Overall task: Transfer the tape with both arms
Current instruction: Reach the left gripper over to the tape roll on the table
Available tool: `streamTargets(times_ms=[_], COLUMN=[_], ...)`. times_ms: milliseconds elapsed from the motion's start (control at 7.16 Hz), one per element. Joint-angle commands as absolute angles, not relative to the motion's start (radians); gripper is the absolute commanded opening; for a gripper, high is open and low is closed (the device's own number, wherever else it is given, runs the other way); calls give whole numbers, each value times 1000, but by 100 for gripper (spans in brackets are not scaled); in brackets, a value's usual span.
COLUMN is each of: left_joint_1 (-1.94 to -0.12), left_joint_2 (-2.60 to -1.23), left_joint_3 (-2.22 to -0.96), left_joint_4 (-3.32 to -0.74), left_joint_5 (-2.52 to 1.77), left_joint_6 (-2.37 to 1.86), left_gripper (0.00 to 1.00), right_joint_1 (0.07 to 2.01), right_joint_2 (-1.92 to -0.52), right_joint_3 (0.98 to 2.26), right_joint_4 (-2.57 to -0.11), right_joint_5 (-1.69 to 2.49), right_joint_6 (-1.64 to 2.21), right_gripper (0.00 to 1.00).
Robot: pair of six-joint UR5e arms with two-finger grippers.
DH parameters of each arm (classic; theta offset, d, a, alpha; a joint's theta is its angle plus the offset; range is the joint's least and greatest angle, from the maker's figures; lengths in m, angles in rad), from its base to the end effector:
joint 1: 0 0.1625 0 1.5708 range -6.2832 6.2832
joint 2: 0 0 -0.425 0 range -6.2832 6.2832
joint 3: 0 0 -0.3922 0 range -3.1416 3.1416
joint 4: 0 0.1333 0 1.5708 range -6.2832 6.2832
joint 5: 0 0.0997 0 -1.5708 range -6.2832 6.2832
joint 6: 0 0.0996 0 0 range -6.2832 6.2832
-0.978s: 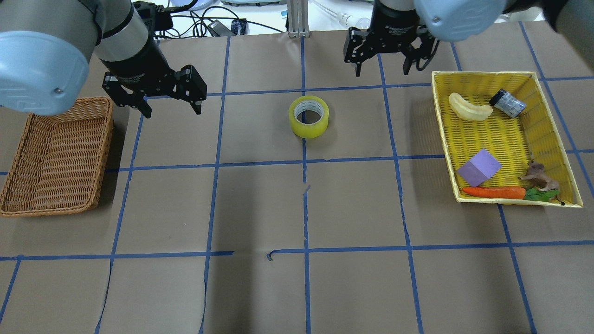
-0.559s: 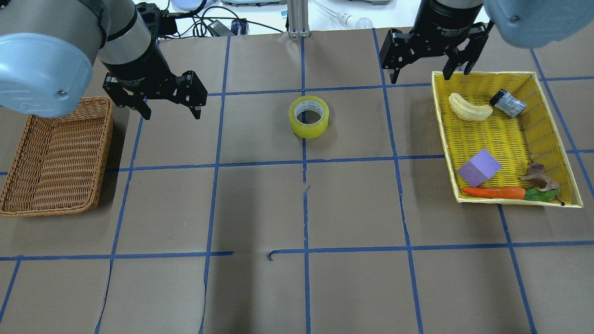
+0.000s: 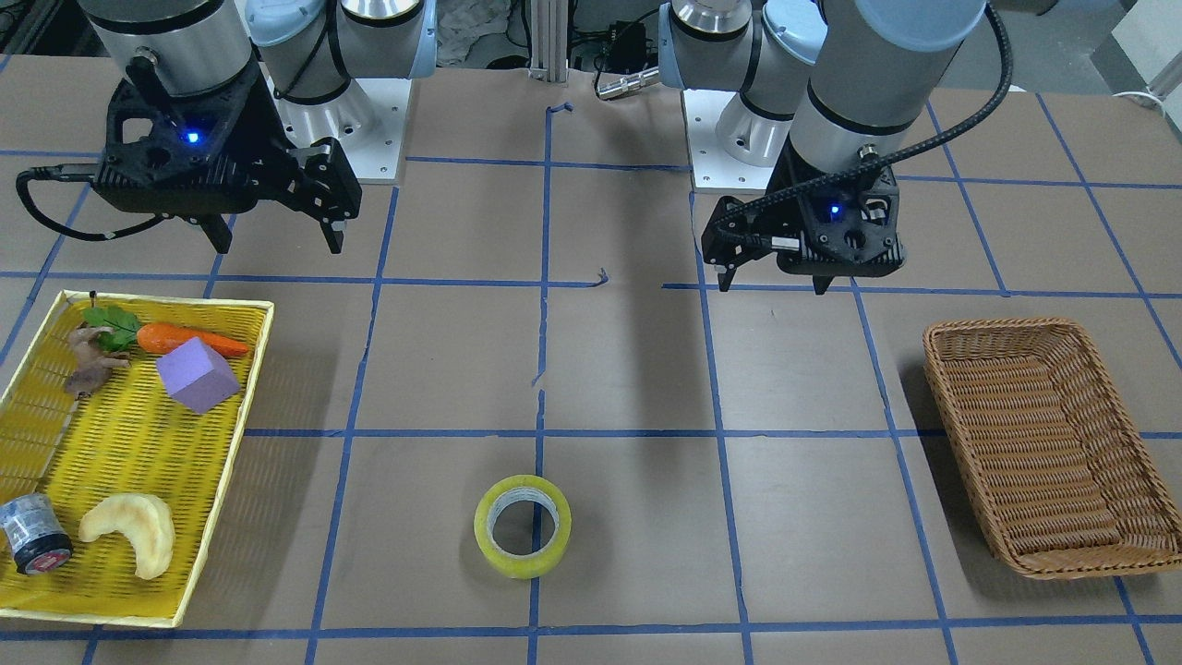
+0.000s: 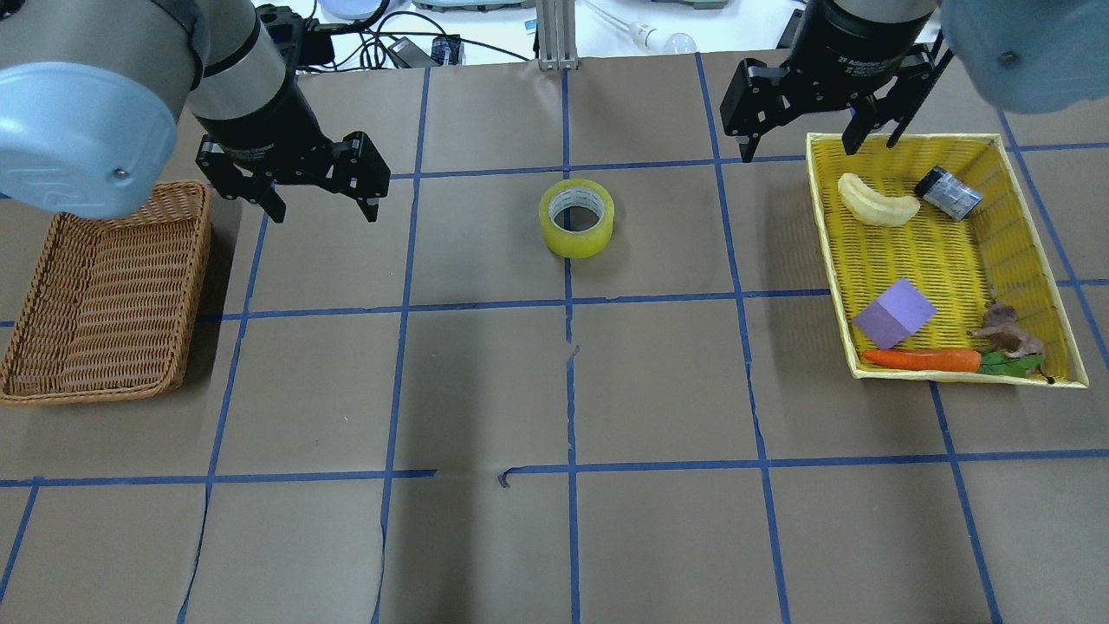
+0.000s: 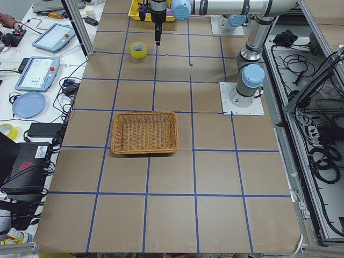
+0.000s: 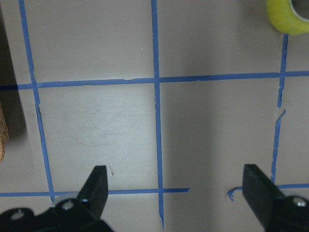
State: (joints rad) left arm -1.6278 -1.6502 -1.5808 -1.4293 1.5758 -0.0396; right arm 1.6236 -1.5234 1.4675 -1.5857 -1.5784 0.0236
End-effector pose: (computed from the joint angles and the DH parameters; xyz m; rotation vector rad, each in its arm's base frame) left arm -0.1627 -0.5207 0.4569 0.0271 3.1379 -0.0820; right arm 0.1597 -0.5105 0.5166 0.0453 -3.1344 0.1114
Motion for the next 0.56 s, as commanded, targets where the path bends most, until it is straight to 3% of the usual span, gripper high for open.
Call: streamTargets(times_ms=[0, 419], left_joint_1=[-1685, -1758], left_joint_2=[-1728, -1909], left_joint_3=[-1572, -1508], left_joint_4=[-1262, -1019], left_joint_5=[1571, 1456], left_joint_6=[-64, -100], left_gripper=[100, 99], right_joint_1=[1624, 1625], right_joint_2=[-1522, -1520], right_joint_3=[1473, 1474], right_joint_4=[-1589, -1589], right_joint_5=[-1571, -1568], right_joint_6=[21, 21], right_gripper=[100, 100])
